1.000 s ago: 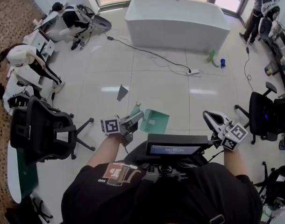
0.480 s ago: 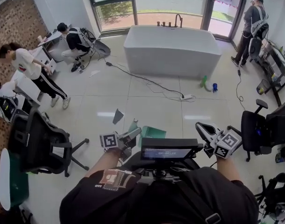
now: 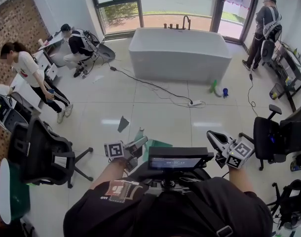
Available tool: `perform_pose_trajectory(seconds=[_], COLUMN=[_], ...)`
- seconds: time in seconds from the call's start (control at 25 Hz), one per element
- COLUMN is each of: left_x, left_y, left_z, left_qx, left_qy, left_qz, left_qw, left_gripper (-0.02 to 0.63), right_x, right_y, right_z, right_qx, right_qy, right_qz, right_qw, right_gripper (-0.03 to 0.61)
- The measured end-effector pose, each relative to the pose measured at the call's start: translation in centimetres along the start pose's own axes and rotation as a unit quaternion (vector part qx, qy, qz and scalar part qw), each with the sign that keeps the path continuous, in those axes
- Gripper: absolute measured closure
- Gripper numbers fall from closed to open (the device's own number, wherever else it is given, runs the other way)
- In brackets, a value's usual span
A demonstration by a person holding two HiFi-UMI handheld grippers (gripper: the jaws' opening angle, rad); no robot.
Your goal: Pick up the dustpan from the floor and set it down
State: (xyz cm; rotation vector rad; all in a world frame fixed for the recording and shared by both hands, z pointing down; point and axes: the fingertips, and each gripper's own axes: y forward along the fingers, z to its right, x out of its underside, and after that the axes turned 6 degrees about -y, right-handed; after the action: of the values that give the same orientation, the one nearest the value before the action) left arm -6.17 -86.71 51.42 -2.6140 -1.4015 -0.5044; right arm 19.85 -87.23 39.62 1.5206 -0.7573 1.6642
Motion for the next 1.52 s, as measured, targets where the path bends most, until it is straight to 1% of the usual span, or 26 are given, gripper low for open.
perform_pose_trajectory(seconds=[0.16, 0.36, 0.64, 0.76, 0.84, 0.96, 1.08, 1.16, 1.28, 1.4, 1.52], left_x=[0.2, -0.2, 1.0, 2.8, 4.7, 7.9, 10.4, 12.1, 15.7, 20.6, 26.1], left_y=[0.7, 0.1, 1.4, 2.4, 3.1, 3.4, 3.0, 1.7, -2.5, -9.2, -16.3], left_z=[0.0, -1.2, -1.5, -0.2, 0.3, 0.5, 0.4, 0.6, 0.7, 0.0, -0.6], left_qx=[-0.004, -0.007, -0.024, -0.030, -0.038, -0.051, -0.053, -0.054, -0.056, -0.054, -0.047], left_qy=[0.001, 0.001, 0.000, 0.004, 0.003, 0.001, 0.002, -0.002, -0.011, -0.027, -0.035], left_qz=[0.001, 0.001, -0.011, -0.004, 0.008, 0.026, 0.043, 0.051, 0.046, 0.031, -0.003], left_qw=[1.0000, 1.0000, 0.9996, 0.9995, 0.9992, 0.9984, 0.9977, 0.9973, 0.9973, 0.9977, 0.9983], left_gripper=[0.601, 0.601, 0.601, 0.601, 0.601, 0.603, 0.603, 0.601, 0.601, 0.601, 0.601], right_x=[-0.1, 0.5, 0.4, 0.5, 0.8, 2.9, 5.0, 5.3, 5.6, 6.3, 7.7], right_y=[-0.6, 0.2, -0.7, -2.6, -4.4, -7.1, -8.5, -8.8, -9.4, -9.8, -9.8], right_z=[0.8, 0.5, 1.0, 0.9, 1.2, 1.4, 0.9, -0.9, -6.5, -14.6, -23.8], right_qx=[0.000, 0.001, -0.005, -0.022, -0.038, -0.061, -0.079, -0.087, -0.089, -0.076, -0.064], right_qy=[0.001, 0.001, 0.005, 0.004, 0.007, 0.018, 0.027, 0.029, 0.026, 0.018, 0.005], right_qz=[-0.002, -0.005, -0.003, -0.003, -0.002, -0.007, -0.018, -0.021, -0.019, -0.015, -0.015], right_qw=[1.000, 1.000, 1.000, 1.000, 0.999, 0.998, 0.996, 0.996, 0.995, 0.997, 0.998], right_gripper=[0.569, 0.569, 0.569, 0.569, 0.569, 0.569, 0.569, 0.569, 0.569, 0.569, 0.569])
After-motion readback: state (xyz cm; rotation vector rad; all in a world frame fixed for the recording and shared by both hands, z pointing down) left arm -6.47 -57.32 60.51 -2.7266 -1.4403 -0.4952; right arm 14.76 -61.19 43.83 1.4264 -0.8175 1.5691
